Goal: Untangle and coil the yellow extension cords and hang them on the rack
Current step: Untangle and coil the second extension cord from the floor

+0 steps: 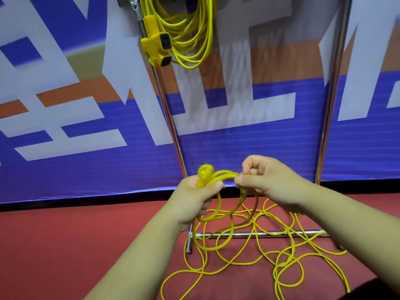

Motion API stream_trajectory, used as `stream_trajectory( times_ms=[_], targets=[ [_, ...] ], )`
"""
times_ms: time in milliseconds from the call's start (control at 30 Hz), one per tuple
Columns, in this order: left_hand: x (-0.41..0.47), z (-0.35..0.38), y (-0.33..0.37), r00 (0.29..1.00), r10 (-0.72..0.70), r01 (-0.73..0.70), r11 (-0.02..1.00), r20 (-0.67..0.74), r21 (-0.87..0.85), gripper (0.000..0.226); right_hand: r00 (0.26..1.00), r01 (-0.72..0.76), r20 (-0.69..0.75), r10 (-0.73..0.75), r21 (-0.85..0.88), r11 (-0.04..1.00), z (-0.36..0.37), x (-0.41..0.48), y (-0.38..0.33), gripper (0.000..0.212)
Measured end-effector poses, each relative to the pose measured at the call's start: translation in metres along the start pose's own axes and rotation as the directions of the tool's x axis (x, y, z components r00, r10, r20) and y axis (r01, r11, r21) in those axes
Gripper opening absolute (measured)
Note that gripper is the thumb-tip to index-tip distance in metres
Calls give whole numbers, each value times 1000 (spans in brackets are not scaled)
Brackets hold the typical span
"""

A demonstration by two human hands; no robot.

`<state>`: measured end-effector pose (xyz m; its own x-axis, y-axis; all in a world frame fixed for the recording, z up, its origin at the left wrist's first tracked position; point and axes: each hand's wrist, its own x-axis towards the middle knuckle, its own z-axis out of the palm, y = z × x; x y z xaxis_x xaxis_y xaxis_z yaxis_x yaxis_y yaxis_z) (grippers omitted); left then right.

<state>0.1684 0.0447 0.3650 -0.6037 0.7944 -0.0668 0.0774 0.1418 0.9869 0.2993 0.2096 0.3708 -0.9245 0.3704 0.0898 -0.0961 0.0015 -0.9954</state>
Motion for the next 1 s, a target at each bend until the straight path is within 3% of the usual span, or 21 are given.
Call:
stream_trajectory(
  times_ms=[100,267,400,533,667,733,867,1000],
  targets=[
    [4,-12,11,995,44,-62,977,-90,-205,20,989,-88,120,82,46,995,-9,0,7,24],
    [8,-38,26,970,76,-178,867,-229,-466,11,940,-169,262,217,-193,966,-11,1,26,23],
    [14,-58,15,940,45,-206,866,-339,-456,10,957,-185,185,222,-199,962,-15,6,30,16],
    [19,-81,-5,882,-92,-185,833,-461,-521,17,930,-352,58,362,-133,926,-20,8,30,12],
    [17,-79,-11,906,-90,-155,839,-414,-522,27,848,-525,-51,528,65,849,-12,10,26,11],
    [14,-66,-8,939,-49,-118,883,-340,-455,28,840,-524,-86,535,122,843,-7,13,24,11],
    [7,-34,-2,971,-5,-73,946,-238,-315,25,836,-526,-139,531,78,847,2,17,15,9],
    [3,-16,-1,980,0,-44,975,-198,-219,22,822,-510,-149,550,239,827,7,17,10,5]
  ],
)
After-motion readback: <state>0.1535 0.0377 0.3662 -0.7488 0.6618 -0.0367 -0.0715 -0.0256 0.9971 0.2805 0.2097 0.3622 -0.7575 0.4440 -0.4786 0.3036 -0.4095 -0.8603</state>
